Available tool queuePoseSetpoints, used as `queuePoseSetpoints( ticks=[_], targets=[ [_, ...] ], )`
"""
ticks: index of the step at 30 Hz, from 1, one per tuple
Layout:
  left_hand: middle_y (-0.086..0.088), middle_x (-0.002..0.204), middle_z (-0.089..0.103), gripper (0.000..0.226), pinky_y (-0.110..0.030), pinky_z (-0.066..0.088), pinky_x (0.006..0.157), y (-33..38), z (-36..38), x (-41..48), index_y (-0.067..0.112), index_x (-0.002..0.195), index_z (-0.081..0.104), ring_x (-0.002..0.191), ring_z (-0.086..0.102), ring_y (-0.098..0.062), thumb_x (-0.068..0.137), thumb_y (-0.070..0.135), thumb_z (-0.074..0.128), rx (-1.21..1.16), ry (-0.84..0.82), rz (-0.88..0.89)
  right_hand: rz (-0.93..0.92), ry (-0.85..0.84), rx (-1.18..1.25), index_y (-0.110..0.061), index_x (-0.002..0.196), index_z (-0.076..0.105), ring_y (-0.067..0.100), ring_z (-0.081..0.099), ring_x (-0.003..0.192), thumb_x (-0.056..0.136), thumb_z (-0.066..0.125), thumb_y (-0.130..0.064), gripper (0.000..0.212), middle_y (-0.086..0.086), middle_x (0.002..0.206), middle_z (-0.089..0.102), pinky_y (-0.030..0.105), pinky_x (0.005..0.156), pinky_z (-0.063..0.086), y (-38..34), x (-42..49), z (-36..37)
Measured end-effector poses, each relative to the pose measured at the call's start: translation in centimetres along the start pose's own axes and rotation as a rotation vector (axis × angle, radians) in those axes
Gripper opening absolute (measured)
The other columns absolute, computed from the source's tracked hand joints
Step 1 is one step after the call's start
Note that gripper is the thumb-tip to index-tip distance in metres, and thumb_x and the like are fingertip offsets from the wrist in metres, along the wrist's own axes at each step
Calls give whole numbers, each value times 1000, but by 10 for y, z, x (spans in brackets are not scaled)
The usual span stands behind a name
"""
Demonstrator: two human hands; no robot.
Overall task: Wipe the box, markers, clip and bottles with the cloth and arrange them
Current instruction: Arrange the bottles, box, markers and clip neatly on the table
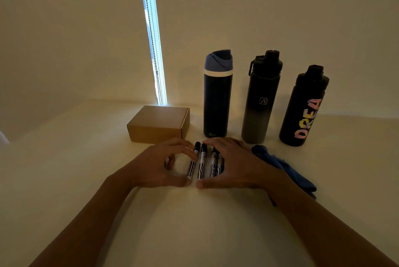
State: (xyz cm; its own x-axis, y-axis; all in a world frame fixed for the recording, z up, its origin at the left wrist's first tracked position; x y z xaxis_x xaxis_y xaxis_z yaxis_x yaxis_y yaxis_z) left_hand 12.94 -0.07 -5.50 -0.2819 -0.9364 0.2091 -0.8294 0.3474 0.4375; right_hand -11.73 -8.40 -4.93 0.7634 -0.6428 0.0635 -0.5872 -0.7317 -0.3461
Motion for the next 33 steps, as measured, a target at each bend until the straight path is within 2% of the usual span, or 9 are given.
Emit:
queuePoseSetpoints(
  ticks=[3, 7, 15, 19, 23, 27, 33],
  targets=[
    [37, 141, 45, 59, -10, 48, 72, 0, 1, 0, 54, 127, 60, 115, 52, 9, 74, 61, 86, 9, 11, -11, 0, -2, 13, -40, 156, 22, 7, 33, 139, 62, 69, -90, 117, -18, 157, 31, 33, 116, 32, 2, 0, 0],
    [35, 139, 46, 59, -8, 45, 73, 0, 0, -3, 53, 126, 60, 110, 50, 12, 74, 58, 87, -1, 10, -13, 11, -10, 9, -40, 156, 22, 7, 34, 138, 59, 67, -93, 119, -18, 157, 31, 37, 117, 35, 4, 1, 1],
    [36, 138, 43, 64, -21, 54, 72, 0, 3, -2, 56, 127, 55, 102, 56, -1, 71, 63, 86, 10, -1, -59, 36, -29, 19, -40, 158, 16, 9, 28, 146, 56, 68, -95, 128, -16, 163, 23, 38, 121, 29, 9, -1, -1],
    [31, 136, 45, 74, -19, 54, 66, 7, 3, -4, 52, 131, 53, 95, 59, -5, 68, 61, 90, -36, 40, -55, 34, 1, 8, -38, 159, 15, 9, 25, 148, 56, 69, -94, 129, -16, 164, 21, 41, 123, 26, 16, -6, -9],
    [33, 137, 43, 80, -12, 51, 67, 18, 6, -4, 51, 135, 50, 103, 57, 2, 66, 65, 90, -44, 63, -34, 66, -30, -33, -36, 160, 13, 11, 28, 147, 55, 67, -95, 132, -13, 164, 25, 34, 121, 24, 18, -11, -8],
    [37, 141, 40, 81, -17, 56, 69, 21, 9, -3, 54, 136, 48, 102, 57, 4, 66, 72, 86, 6, 78, -36, 78, -32, -14, -39, 159, 14, 8, 37, 138, 53, 67, -96, 131, -13, 159, 33, 29, 114, 30, 19, -12, -6],
    [39, 145, 39, 75, -17, 56, 70, 17, 11, -1, 55, 135, 52, 101, 60, 1, 69, 74, 83, 31, 58, -21, 73, -27, 1, -36, 159, 17, 9, 40, 137, 55, 68, -94, 129, -11, 159, 35, 29, 113, 35, 17, -11, -5]
  ],
)
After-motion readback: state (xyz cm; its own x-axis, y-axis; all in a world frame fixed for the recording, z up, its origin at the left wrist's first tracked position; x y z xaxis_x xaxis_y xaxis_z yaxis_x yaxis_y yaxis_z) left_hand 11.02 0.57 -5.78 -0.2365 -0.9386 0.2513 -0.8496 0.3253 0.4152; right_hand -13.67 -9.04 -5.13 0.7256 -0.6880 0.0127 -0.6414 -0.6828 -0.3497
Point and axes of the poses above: each hand's wrist, its own x-axis towards the middle knuckle, its own z-axis out of the palm, y = z × x, the point moved 1 cm from there along x, towards the middle knuckle
